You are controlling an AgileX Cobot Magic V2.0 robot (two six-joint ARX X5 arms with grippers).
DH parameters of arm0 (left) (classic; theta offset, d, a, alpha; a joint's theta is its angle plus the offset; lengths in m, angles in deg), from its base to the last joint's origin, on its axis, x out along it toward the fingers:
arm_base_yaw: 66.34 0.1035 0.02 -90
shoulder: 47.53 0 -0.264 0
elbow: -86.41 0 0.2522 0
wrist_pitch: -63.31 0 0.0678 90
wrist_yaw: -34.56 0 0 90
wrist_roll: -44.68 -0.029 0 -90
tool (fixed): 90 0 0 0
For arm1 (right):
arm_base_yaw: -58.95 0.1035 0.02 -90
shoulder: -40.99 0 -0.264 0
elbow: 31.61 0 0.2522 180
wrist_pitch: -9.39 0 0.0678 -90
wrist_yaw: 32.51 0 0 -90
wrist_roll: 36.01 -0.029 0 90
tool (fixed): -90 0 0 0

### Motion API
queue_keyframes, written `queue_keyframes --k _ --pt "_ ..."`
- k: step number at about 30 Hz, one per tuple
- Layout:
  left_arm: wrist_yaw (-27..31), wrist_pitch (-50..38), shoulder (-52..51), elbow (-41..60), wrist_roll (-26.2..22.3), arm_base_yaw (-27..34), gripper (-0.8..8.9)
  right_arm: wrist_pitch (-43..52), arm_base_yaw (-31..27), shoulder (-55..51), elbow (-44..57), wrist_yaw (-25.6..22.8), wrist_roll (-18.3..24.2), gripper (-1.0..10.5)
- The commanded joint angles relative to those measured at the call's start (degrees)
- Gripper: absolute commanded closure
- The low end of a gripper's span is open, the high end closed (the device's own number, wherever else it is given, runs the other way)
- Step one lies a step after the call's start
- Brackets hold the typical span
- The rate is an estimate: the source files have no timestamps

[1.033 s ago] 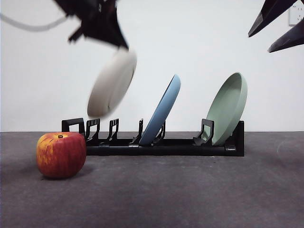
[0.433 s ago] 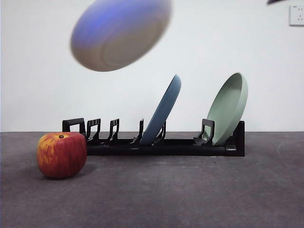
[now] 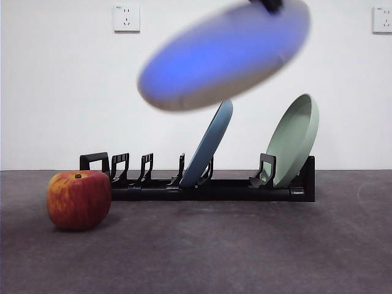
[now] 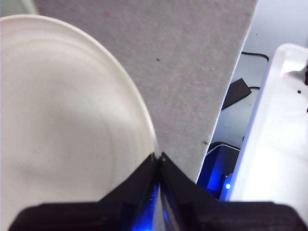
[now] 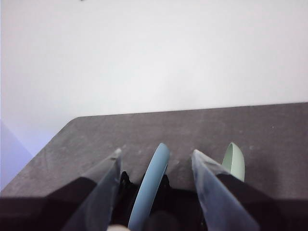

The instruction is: Take the yellow plate from the plate rack,put the plate on the table,take the apple from the table,put the apple in the plate

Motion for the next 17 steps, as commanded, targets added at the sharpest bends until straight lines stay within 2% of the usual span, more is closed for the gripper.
queue_keyframes --k 1,4,8,17 --pt "2.75 -6.32 0.61 6.75 2.93 -1.33 8.22 -0.15 0.00 0.09 -0.33 -0.13 0.35 6.9" --pt "5.01 -13.46 0.70 13.29 4.13 -1.70 8.22 -0.63 0.00 0.09 -0.33 -0.13 0.37 6.9" --pt "5.03 -20.15 1.84 19.26 4.13 -1.70 8.22 -0.79 0.02 0.11 -0.33 -0.13 0.44 6.9" --pt "5.14 -24.65 8.04 21.29 3.08 -1.75 8.22 -1.40 0.02 0.11 -0.33 -0.13 0.46 6.9"
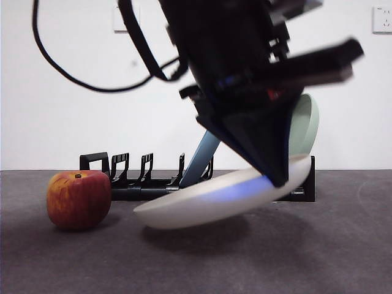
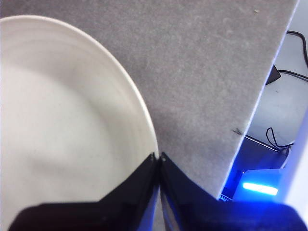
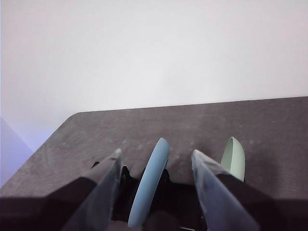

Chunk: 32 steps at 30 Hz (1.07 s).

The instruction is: Take the yellow plate from the plate rack,put the plate on the table,take the apple from the table,put the apple in the plate

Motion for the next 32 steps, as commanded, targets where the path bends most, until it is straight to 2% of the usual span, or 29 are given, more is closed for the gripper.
queue_keyframes --k 1,12,17,23,28,32 --pt "0.35 -1.25 2.36 0.37 -1.36 -0.11 8.22 -0.02 0.02 0.09 -0.17 -0.11 0.46 6.9" --pt "-0.17 -1.77 5.29 0.37 -1.70 -0.07 8.02 -1.60 0.02 0.09 -0.17 -0.09 0.46 6.9" --pt "-0.20 -0.96 5.29 0.37 -1.68 0.33 5.50 -2.49 0.02 0.07 -0.17 0.13 0.44 6.9" --pt "0.17 -1.22 4.94 0.13 -1.20 0.39 5.57 -2.62 0.04 0.07 -0.17 0.33 0.44 6.9" --pt "0.94 -1.64 -0.79 0.13 2.25 0.70 5.57 -2.58 0.09 0.07 -0.17 1.97 0.44 6.9" --pt "6.23 -1.36 -9.44 0.13 3.17 1.14 5.57 -2.54 0.22 0.11 -0.17 4.33 0.46 6.9"
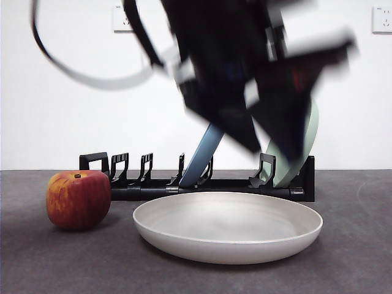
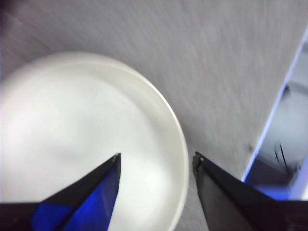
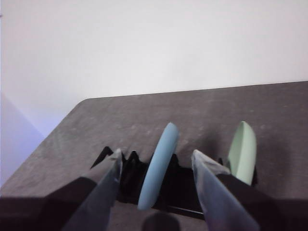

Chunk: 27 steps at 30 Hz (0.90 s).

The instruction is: Take the yellow plate from the plate rack,put the plate on the table,take the apple from the table,put the apple in the plate

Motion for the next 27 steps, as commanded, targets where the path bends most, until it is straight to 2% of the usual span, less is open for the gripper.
queue_keyframes --k 1,7,9,13,15,22,27 --pt "4.04 -0.11 -6.93 0.13 1.36 0.57 5.58 0.35 0.17 0.13 -0.17 1.60 0.44 6.9" --pt "11.52 1.51 -22.58 0.13 0.94 3.48 5.63 0.35 2.32 0.15 -0.17 7.17 1.14 6.9" --pt "12.74 2.69 -28.09 0.11 0.94 5.29 5.63 0.35 3.91 0.20 -0.17 7.50 2.01 6.8" --pt "14.84 5.18 -37.99 0.11 0.96 9.22 5.63 0.57 8.44 1.42 -0.20 7.43 3.26 5.0" --pt "16.39 6.49 -42.71 0.00 0.96 10.86 5.63 0.63 11.28 2.49 -0.20 7.39 4.04 4.7" --pt "24.61 11.87 -55.89 -2.82 0.94 12.28 5.63 2.49 22.51 9.90 -0.66 6.73 5.75 4.7" --pt "29.03 19.08 -60.22 -6.58 0.98 12.26 5.63 2.54 31.19 18.29 -3.39 0.15 8.72 4.7"
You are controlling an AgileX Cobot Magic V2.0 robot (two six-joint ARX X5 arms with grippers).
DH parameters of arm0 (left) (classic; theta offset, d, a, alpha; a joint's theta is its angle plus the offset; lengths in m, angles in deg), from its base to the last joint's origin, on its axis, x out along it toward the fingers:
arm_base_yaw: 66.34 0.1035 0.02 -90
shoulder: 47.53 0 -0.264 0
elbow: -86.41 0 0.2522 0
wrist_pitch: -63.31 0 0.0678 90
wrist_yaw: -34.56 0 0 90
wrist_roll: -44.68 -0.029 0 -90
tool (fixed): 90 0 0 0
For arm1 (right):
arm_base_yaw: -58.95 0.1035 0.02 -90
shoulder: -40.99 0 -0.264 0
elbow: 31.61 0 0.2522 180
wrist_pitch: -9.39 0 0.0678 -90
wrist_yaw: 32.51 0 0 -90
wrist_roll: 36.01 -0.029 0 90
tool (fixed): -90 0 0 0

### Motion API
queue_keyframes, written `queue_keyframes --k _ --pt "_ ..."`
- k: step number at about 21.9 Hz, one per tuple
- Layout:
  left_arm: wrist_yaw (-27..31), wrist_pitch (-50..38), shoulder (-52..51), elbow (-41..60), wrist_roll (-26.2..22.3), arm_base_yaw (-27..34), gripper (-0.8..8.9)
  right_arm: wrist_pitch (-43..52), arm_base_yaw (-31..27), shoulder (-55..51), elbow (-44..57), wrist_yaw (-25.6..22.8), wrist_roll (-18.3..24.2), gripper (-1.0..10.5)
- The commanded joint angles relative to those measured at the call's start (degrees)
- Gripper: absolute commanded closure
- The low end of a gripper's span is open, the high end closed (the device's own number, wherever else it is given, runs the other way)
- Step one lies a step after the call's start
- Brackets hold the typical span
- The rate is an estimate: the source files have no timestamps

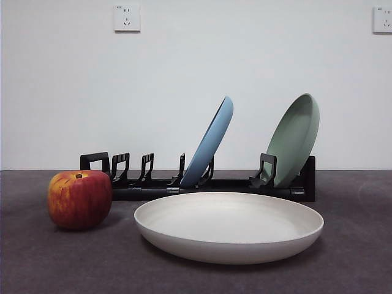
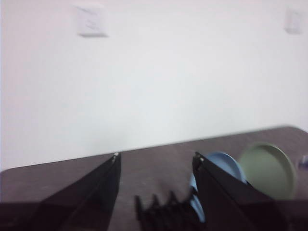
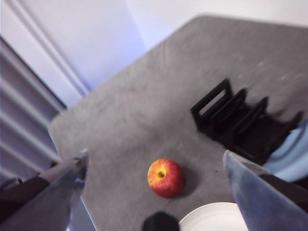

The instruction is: Take the yellow plate from the plate rack,put the plate on the table,take the apple from the table,put the apple in the plate

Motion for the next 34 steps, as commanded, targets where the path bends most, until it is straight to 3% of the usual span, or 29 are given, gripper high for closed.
queue_keyframes --k 1,6,16,27,28,29,31,34 --pt "2.45 5.14 -0.61 -1.53 0.20 0.11 5.63 0.37 4.57 5.25 -2.16 -3.69 3.41 4.7" --pt "8.57 14.62 -0.72 -4.61 0.46 0.11 5.63 0.13 10.34 14.95 -7.67 -7.63 5.51 4.7" --pt "9.09 21.92 -0.72 -4.72 3.50 0.11 5.63 -2.25 17.88 36.83 -22.43 -16.44 10.69 4.6" --pt "9.11 24.61 -0.70 -4.72 3.82 0.09 5.63 -1.92 18.91 53.33 -23.69 -19.65 11.37 4.8" --pt "9.11 24.61 -0.70 -4.72 3.82 0.09 5.63 -2.08 18.91 53.64 -23.67 -19.67 11.30 5.2" --pt "9.11 24.65 -0.70 -4.72 3.82 0.09 5.63 -2.23 18.91 53.86 -23.67 -19.67 11.30 6.4" --pt "9.11 25.03 -0.70 -4.72 3.85 0.11 5.63 -2.27 18.91 53.90 -23.67 -19.63 11.26 9.7" --pt "9.07 26.38 -0.70 -4.72 5.33 0.09 5.63 -2.27 18.86 53.90 -23.69 -19.69 10.69 9.6"
